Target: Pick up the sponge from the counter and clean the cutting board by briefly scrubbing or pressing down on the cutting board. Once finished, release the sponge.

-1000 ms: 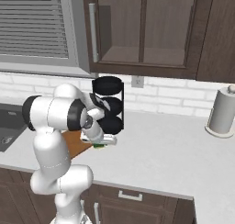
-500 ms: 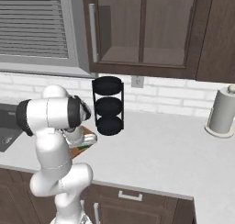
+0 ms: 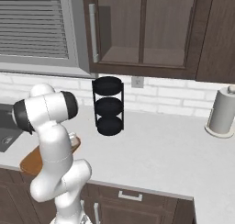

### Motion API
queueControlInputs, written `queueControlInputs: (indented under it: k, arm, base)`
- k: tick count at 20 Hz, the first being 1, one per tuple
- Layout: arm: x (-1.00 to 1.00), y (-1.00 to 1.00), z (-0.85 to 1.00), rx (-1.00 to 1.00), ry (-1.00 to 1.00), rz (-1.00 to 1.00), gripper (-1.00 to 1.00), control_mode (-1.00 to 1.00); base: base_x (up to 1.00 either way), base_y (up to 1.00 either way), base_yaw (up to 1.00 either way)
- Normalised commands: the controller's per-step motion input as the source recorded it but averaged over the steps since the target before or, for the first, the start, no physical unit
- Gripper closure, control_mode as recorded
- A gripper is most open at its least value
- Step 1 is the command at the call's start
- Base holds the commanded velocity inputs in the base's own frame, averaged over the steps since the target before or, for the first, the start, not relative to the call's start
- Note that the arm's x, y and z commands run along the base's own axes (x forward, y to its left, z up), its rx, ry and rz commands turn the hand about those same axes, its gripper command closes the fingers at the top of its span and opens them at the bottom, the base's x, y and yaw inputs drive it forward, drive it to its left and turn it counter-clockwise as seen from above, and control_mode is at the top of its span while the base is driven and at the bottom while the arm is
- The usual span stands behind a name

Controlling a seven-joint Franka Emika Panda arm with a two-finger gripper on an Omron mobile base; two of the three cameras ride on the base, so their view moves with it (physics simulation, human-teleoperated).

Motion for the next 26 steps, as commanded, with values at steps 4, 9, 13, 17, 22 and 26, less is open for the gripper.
queueControlInputs:
  k: [4,9,13,17,22,26]
  arm:
    - [-0.21,0.41,-0.06,-0.23,0.51,0.77,1.0,-1.0]
    - [0.37,0.26,0.36,-0.07,0.48,0.58,1.0,-1.0]
    - [0.22,0.14,0.96,0.0,0.47,0.55,1.0,-1.0]
    - [0.6,0.02,0.29,-0.07,0.48,0.4,1.0,-1.0]
    - [1.0,-0.06,-0.92,-0.2,0.26,-0.07,1.0,-1.0]
    - [1.0,-0.05,-1.0,-0.17,-0.01,-0.41,1.0,-1.0]
  base:
    - [0.0,0.0,0.0]
    - [0.0,0.0,0.0]
    - [0.0,0.0,0.0]
    - [0.0,0.0,0.0]
    - [0.0,0.0,0.0]
    - [0.0,0.0,0.0]
